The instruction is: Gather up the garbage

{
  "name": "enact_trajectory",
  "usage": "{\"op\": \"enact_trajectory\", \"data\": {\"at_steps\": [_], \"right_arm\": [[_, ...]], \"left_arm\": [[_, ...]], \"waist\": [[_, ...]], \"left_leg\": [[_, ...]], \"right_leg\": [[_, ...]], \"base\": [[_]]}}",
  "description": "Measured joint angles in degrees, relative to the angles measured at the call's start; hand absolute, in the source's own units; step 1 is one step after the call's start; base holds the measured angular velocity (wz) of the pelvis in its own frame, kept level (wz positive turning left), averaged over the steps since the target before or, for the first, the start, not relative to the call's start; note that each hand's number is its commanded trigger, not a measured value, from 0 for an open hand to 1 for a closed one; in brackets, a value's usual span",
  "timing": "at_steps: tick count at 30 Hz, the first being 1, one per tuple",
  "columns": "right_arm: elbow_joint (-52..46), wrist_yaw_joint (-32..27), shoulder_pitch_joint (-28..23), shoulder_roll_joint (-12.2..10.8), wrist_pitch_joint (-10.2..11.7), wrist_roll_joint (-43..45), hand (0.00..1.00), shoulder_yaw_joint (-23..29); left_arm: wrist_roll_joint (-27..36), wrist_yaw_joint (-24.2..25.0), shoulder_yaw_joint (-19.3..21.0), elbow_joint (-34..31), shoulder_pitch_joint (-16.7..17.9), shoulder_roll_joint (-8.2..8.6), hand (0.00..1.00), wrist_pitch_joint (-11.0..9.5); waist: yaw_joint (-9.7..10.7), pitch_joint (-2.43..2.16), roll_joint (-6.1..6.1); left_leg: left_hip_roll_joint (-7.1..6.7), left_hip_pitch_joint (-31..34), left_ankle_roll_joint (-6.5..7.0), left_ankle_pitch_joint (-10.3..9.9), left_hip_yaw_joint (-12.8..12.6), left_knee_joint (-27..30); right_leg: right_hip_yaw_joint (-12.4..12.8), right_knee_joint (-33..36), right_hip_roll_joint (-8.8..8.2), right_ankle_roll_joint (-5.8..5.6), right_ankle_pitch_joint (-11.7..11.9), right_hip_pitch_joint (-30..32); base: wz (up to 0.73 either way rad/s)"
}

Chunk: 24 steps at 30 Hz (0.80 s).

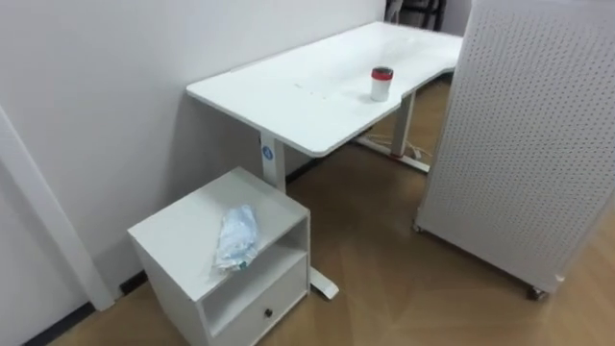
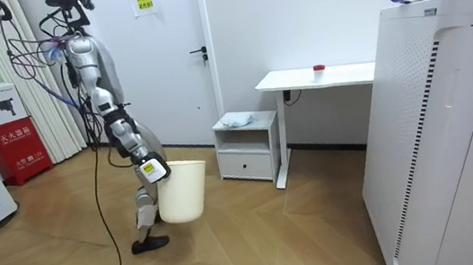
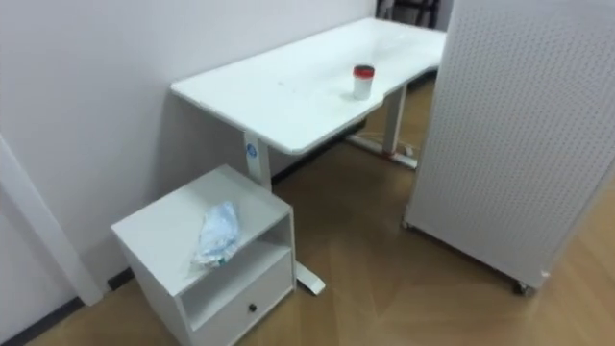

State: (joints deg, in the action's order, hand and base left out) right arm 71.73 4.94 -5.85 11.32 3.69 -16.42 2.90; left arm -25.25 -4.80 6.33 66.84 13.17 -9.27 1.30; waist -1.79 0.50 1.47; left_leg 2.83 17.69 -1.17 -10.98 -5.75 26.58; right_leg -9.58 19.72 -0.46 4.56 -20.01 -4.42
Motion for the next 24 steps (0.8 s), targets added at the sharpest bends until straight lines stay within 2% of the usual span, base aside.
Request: {"op": "enact_trajectory", "data": {"at_steps": [1, 2, 3, 4, 5, 7, 8, 9, 10, 11, 12, 13, 14, 15, 16, 17, 18, 19, 20, 21, 22, 23, 24], "right_arm": [[-0.1, 0.0, -0.5, 0.0, 0.0, 0.1, 1.00, -0.7], [-0.1, 0.0, -0.7, 0.0, -0.1, 0.1, 1.00, -0.7], [0.0, -0.2, -1.0, 0.1, 0.0, 0.0, 1.00, -0.6], [0.0, -0.3, -0.9, 0.0, 0.0, 0.0, 1.00, -0.5], [0.0, -0.4, -0.9, -0.1, 0.1, 0.0, 1.00, -0.5], [-0.1, -0.7, -0.6, -0.2, 0.5, 0.4, 1.00, -0.6], [-0.1, -1.0, -0.6, -0.2, 0.5, 0.5, 1.00, -1.1], [-0.4, -1.3, -0.2, -0.2, 0.4, 0.8, 1.00, -1.9], [-0.6, -1.5, 0.1, 0.1, 0.4, 1.4, 1.00, -2.9], [-0.6, -1.7, 0.3, 0.1, 0.4, 1.7, 1.00, -3.0], [-0.7, -1.8, 0.3, 0.1, 0.5, 2.3, 1.00, -2.9], [-0.7, -1.9, 0.8, 0.1, 0.4, 3.5, 1.00, -2.9], [-0.7, -2.0, 1.2, -0.1, 0.4, 3.7, 1.00, -2.9], [-0.7, -2.5, 2.1, -0.4, 0.4, 3.9, 1.00, -3.0], [-1.3, -3.0, 3.0, -0.6, 0.5, 4.7, 1.00, -3.5], [-1.5, -3.0, 3.3, -0.6, 0.6, 5.0, 1.00, -4.0], [-2.5, -3.0, 4.1, -0.5, 0.8, 5.4, 1.00, -4.3], [-2.9, -3.0, 4.0, -0.5, 1.0, 5.4, 1.00, -4.6], [-3.1, -3.0, 4.1, -0.5, 1.2, 5.4, 1.00, -4.9], [-3.2, -3.0, 4.1, -0.6, 1.5, 5.3, 1.00, -5.2], [-3.5, -3.0, 4.1, -0.5, 1.8, 5.2, 1.00, -5.9], [-3.9, -3.0, 4.1, -0.5, 1.8, 4.9, 1.00, -6.0], [-4.6, -3.0, 4.1, -0.5, 2.0, 4.1, 1.00, -6.1]], "left_arm": [[-0.2, 0.0, 0.3, 0.0, 0.6, -0.01, 0.00, 0.0], [-0.3, 0.0, 0.3, 0.0, 0.8, 0.05, 0.00, 0.0], [-0.3, 0.0, 0.3, 0.0, 0.9, 0.34, 0.00, -0.2], [0.0, 0.0, 0.3, 0.0, 1.0, 0.43, 0.00, -0.5], [0.2, 0.0, 0.4, 0.1, 1.1, 0.43, 0.00, -0.5], [1.1, -0.3, 0.3, 0.0, -0.4, 0.43, 0.00, -1.2], [1.2, -0.3, 0.2, 0.0, -0.7, 0.43, 0.00, -1.3], [2.3, -0.4, 0.3, 0.1, -1.2, 0.45, 0.00, -1.7], [2.6, -0.3, 0.3, 0.1, -1.9, 0.60, 0.00, -2.1], [2.6, -0.3, 0.3, 0.1, -2.4, 0.62, 0.00, -2.2], [2.7, -0.4, 0.2, 0.1, -3.4, 0.65, 0.00, -2.4], [3.4, -0.7, -0.2, 0.1, -5.0, 0.64, 0.00, -2.8], [3.5, -0.8, -0.2, 0.1, -5.8, 0.62, 0.00, -3.0], [3.8, -0.9, -0.2, 0.0, -7.2, 0.62, 0.00, -3.1], [5.0, -1.2, -0.5, 0.0, -7.3, 0.50, 0.00, -3.1], [5.8, -1.4, -0.9, 0.0, -7.7, 0.43, 0.00, -3.2], [6.9, -1.7, -1.4, -0.1, -8.7, 0.43, 0.00, -3.4], [7.7, -2.2, -2.0, -0.3, -9.4, 0.39, 0.00, -3.9], [7.8, -2.4, -2.1, -0.5, -10.0, 0.41, 0.00, -4.2], [8.4, -2.8, -2.4, -0.8, -10.4, 0.44, 0.00, -4.6], [9.5, -3.9, -3.4, -0.8, -10.0, 0.42, 0.00, -5.1], [9.6, -4.4, -3.6, -1.0, -10.2, 0.48, 0.00, -5.4], [9.9, -5.2, -4.5, -1.0, -10.1, 0.49, 0.00, -5.9]], "waist": [[-0.1, -0.03, 0.01], [-0.1, -0.23, 0.09], [-0.1, -0.56, 0.12], [-0.1, -0.99, 0.20], [-0.1, -0.93, 0.36], [-0.1, -0.39, 0.38], [0.0, -0.17, 0.57], [-0.3, 0.20, 0.64], [-0.3, -0.22, 0.46], [0.0, -0.26, 0.42], [0.2, -0.40, 0.53], [0.1, -0.22, 0.70], [-0.1, -0.19, 0.83], [-0.4, -0.05, 1.09], [-0.3, -0.13, 1.56], [-0.2, -0.09, 1.71], [-0.2, -0.09, 1.88], [-0.2, -0.12, 1.80], [-0.1, -0.10, 1.76], [-0.3, -0.03, 1.60], [-0.3, 0.11, 0.98], [-0.3, 0.06, 0.83], [-0.2, 0.24, 0.27]], "left_leg": [[-0.87, 0.4, 0.41, 3.8, 0.2, -3.0], [-1.26, 0.3, 0.69, 5.4, 0.3, -3.9], [-1.94, -0.3, 2.20, 7.2, 0.1, -4.5], [-2.58, -0.5, 2.71, 7.0, -0.6, -3.9], [-2.79, -0.6, 2.86, 6.4, -0.8, -3.5], [-2.74, 0.2, 3.30, 3.8, -1.4, 0.4], [-2.62, 0.8, 3.57, 3.2, -1.4, 2.4], [-2.65, 2.6, 4.20, 2.2, -1.7, 6.5], [-3.02, 3.0, 4.21, 1.1, -2.0, 6.5], [-3.34, 2.9, 4.38, 0.5, -2.0, 5.8], [-3.73, 2.3, 4.37, -1.1, -1.9, 5.3], [-4.41, 2.5, 4.77, -2.1, -2.3, 5.3], [-4.68, 2.3, 5.07, -2.3, -2.8, 5.2], [-4.97, 1.8, 5.74, -2.7, -3.9, 5.2], [-5.87, 1.2, 6.48, -3.2, -4.2, 5.1], [-6.34, 0.8, 6.90, -3.5, -4.4, 5.1], [-6.87, 0.0, 7.42, -4.4, -4.9, 4.9], [-6.94, -0.7, 7.77, -5.6, -5.1, 4.6], [-6.94, -1.5, 7.91, -6.1, -5.1, 4.3], [-7.06, -3.1, 8.23, -6.6, -4.7, 3.3], [-7.14, -5.0, 8.38, -6.8, -4.2, 1.6], [-7.06, -5.7, 8.43, -6.8, -4.0, 1.0], [-6.73, -7.2, 8.44, -6.8, -3.6, -0.3]], "right_leg": [[0.6, -0.3, -0.44, -0.55, -0.5, -0.6], [1.0, -0.4, -0.64, -0.87, -0.9, -0.7], [1.7, -0.9, -1.09, -1.43, -1.2, -0.9], [2.4, -2.2, -1.81, -2.02, -1.2, -1.3], [2.3, -3.0, -2.09, -2.31, -1.1, -1.7], [2.6, -4.1, -2.85, -2.95, -0.7, -3.0], [3.1, -4.1, -2.90, -2.96, -0.7, -3.2], [4.7, -4.1, -3.09, -2.98, -0.7, -4.4], [5.7, -3.8, -3.40, -3.60, -1.1, -4.6], [5.7, -3.5, -3.71, -4.13, -1.6, -4.5], [5.3, -2.2, -4.52, -5.11, -2.7, -3.6], [4.6, -0.4, -5.34, -6.14, -3.4, -2.3], [4.7, 1.3, -5.90, -6.50, -3.6, -1.5], [4.5, 6.0, -7.01, -6.60, -3.6, 0.7], [4.3, 11.2, -8.32, -6.71, -3.5, 2.6], [4.1, 13.7, -8.91, -7.14, -3.3, 3.5], [3.8, 19.8, -10.06, -8.52, -2.0, 5.8], [3.2, 24.9, -10.80, -8.51, 0.3, 7.8], [3.1, 27.2, -11.05, -8.47, 1.8, 8.7], [3.0, 30.4, -11.43, -8.42, 5.0, 9.7], [2.9, 32.2, -11.53, -8.52, 5.6, 10.7], [2.8, 32.7, -11.55, -8.46, 5.3, 11.5], [2.2, 33.3, -11.47, -8.24, 4.0, 13.6]], "base": [[-0.21], [-0.16], [-0.21], [-0.23], [-0.24], [-0.20], [-0.25], [-0.32], [-0.27], [-0.04], [0.20], [0.17], [-0.05], [-0.17], [-0.11], [0.12], [0.22], [0.20], [0.10], [0.00], [-0.04], [-0.04], [-0.04]]}}
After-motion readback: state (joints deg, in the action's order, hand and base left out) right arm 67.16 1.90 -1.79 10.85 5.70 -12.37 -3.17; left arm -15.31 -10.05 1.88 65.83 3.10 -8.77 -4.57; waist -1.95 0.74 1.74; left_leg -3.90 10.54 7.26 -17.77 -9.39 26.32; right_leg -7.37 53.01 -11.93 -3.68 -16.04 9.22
